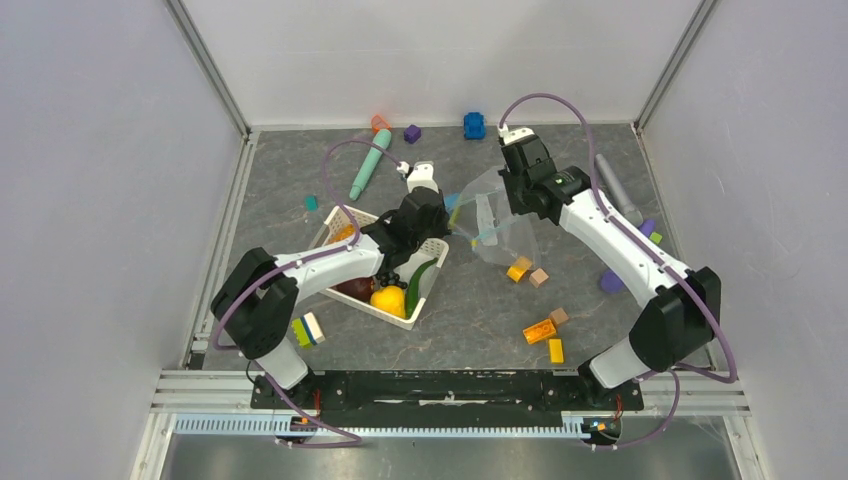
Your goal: Place the food in the zip-top bag and seal the zipper
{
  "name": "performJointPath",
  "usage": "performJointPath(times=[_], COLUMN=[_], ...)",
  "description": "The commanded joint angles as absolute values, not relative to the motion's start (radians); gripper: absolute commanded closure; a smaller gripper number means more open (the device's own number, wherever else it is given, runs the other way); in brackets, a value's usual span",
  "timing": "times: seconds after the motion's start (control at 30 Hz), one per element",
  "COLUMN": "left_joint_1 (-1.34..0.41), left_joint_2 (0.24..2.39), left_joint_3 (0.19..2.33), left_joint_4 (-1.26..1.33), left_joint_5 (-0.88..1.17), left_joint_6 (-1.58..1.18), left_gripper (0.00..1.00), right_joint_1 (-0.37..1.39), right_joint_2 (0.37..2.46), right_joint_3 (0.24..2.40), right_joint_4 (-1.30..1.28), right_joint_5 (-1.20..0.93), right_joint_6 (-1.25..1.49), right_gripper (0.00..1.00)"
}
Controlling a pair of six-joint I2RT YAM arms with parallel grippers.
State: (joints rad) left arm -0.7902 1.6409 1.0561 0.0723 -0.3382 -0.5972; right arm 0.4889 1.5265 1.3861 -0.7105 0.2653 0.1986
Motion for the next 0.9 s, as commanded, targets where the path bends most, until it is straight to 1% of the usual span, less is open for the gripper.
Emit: performJointPath(times=[0.0,0.07,0.23,0.3,0.33,0.43,0.47,0.53,0.57,0.6,0.7,0.87], left_joint_1=[-0.767,-0.757,-0.750,-0.750,-0.750,-0.750,-0.750,-0.750,-0.750,-0.750,-0.750,-0.750], left_joint_2=[1.589,1.586,1.589,1.599,1.605,1.632,1.645,1.684,1.701,1.716,1.739,1.733], left_joint_3=[1.062,1.061,1.071,1.082,1.086,1.082,1.089,1.113,1.128,1.138,1.155,1.149], left_joint_4=[-0.037,-0.049,-0.052,-0.039,-0.023,0.086,0.111,0.148,0.156,0.171,0.199,0.213], left_joint_5=[-0.520,-0.537,-0.553,-0.508,-0.463,-0.293,-0.256,-0.175,-0.142,-0.106,-0.028,0.098], left_joint_6=[-0.578,-0.576,-0.562,-0.547,-0.539,-0.525,-0.539,-0.547,-0.558,-0.559,-0.557,-0.547], left_gripper=[0.98,0.98,0.98,0.97,0.95,0.84,0.82,0.78,0.76,0.71,0.51,0.27], right_joint_1=[0.483,0.483,0.485,0.484,0.485,0.484,0.484,0.485,0.485,0.484,0.485,0.491], right_joint_2=[1.463,1.444,1.409,1.400,1.394,1.394,1.401,1.426,1.437,1.443,1.462,1.502], right_joint_3=[1.455,1.459,1.446,1.430,1.418,1.373,1.367,1.373,1.378,1.376,1.378,1.391], right_joint_4=[-0.842,-0.837,-0.786,-0.747,-0.725,-0.645,-0.630,-0.630,-0.632,-0.629,-0.630,-0.639], right_joint_5=[0.749,0.777,0.746,0.672,0.598,0.362,0.318,0.261,0.262,0.262,0.281,0.345], right_joint_6=[0.103,0.088,0.035,0.029,0.024,0.023,0.040,0.056,0.076,0.089,0.140,0.213], right_gripper=[0.94,0.94,0.94,0.96,0.97,0.98,1.00,1.00,1.00,1.00,1.00,1.00])
